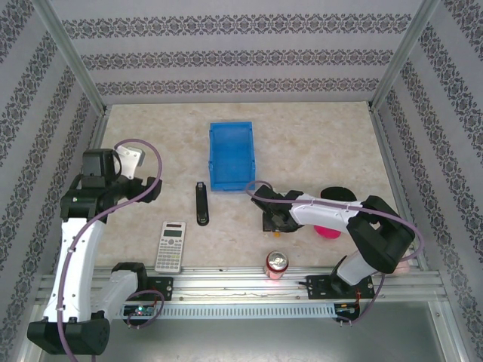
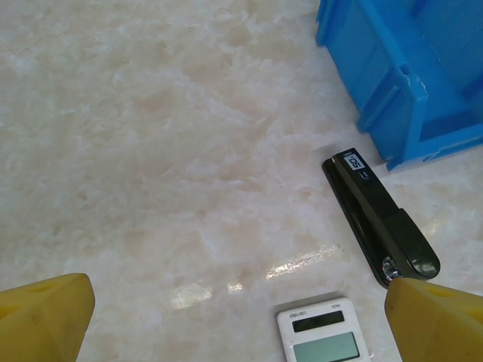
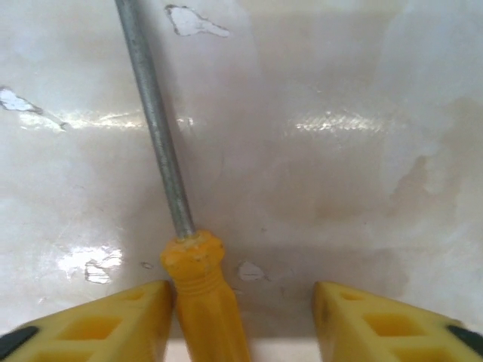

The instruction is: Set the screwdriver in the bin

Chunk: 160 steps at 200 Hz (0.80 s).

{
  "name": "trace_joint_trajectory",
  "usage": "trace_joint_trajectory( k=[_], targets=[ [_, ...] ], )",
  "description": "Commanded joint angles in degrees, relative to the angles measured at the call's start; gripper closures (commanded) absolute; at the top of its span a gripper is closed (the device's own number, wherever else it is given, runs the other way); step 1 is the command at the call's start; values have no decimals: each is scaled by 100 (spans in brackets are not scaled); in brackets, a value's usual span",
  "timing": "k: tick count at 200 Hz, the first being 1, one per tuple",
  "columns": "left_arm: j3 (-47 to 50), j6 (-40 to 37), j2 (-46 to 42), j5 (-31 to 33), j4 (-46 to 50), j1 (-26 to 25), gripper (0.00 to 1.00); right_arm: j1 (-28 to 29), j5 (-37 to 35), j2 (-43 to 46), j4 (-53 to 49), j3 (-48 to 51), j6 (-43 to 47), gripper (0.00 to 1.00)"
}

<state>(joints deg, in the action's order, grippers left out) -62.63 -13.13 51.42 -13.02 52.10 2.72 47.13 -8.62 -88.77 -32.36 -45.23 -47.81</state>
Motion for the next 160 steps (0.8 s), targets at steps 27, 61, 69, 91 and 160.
trace_joint_trajectory(
  k=[27,61,69,91,160],
  targets=[
    [-419,-39,247,-233,-58,9,1,59,-17,210,-233,179,118,68],
    [-337,-57,233,-354,-69,9,1,37,-8,202,-263,85,303,74],
    [-328,-58,225,-350,-70,9,1,24,7,176,-324,2,369,75],
    [-355,-119,234,-368,-38,9,1,-2,26,132,-480,-211,500,75],
    [-386,-173,284,-534,28,9,1,-403,351,573,-318,-210,619,75]
  ],
)
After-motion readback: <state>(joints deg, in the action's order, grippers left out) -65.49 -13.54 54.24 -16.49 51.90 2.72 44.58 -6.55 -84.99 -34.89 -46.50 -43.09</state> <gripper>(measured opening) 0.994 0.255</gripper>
